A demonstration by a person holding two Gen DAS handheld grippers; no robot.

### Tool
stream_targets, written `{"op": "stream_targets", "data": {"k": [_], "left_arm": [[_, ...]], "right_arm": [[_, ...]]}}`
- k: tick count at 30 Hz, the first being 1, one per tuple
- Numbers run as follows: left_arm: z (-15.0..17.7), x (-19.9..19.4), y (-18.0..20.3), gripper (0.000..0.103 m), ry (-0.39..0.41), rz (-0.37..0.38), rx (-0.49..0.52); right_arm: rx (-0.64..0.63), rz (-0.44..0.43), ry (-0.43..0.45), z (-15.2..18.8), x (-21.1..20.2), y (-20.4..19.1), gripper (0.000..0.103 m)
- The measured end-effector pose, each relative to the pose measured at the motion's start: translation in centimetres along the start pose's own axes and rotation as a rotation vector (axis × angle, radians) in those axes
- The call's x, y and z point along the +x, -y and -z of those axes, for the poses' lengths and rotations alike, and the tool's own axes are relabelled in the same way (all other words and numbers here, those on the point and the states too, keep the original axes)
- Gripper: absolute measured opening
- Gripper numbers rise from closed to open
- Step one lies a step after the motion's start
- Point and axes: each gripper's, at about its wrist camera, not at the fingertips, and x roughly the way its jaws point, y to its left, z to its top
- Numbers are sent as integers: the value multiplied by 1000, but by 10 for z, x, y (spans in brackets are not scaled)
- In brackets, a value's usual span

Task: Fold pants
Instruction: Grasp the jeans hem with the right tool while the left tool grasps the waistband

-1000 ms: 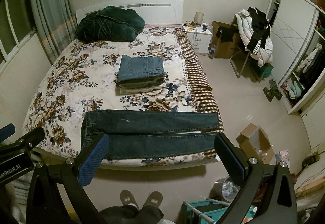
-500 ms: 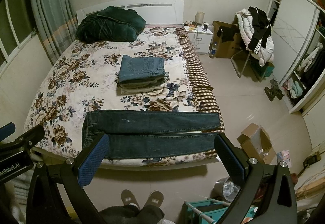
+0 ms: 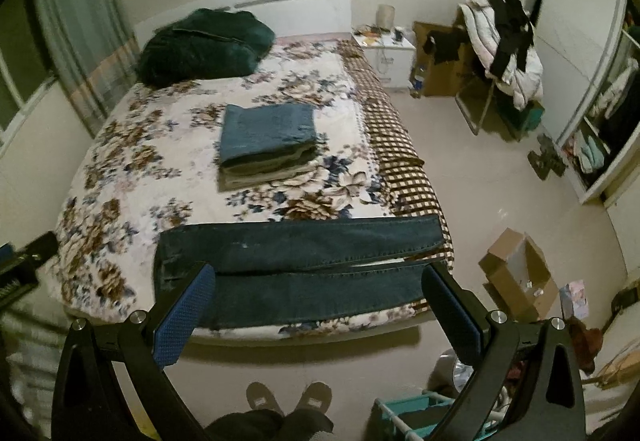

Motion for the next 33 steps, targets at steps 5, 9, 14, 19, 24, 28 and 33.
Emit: {"op": "stream_targets", "data": {"k": [5, 9, 14, 19, 24, 28, 33], "left_arm": [[-21, 109, 10, 103, -151, -28, -28], [-27, 206, 20, 103, -287, -57, -51], [-31, 354, 38, 103, -480, -91, -78], [-30, 479, 44, 103, -644, -117, -163], [-24, 578, 47, 103, -765, -117, -274], [-4, 614, 52, 96, -827, -124, -310], [13, 598, 47, 57, -778, -134, -392]], "right_arm": [[63, 76, -88, -28, 121, 13, 103], [143, 99, -201, -44, 237, 35, 103], [255, 177, -325, -54, 388, 61, 103], [430, 189, -487, -50, 533, 96, 103], [637, 199, -615, -25, 641, 142, 103], [740, 224, -665, -4, 690, 168, 103], [793, 210, -665, 14, 725, 178, 53]]}}
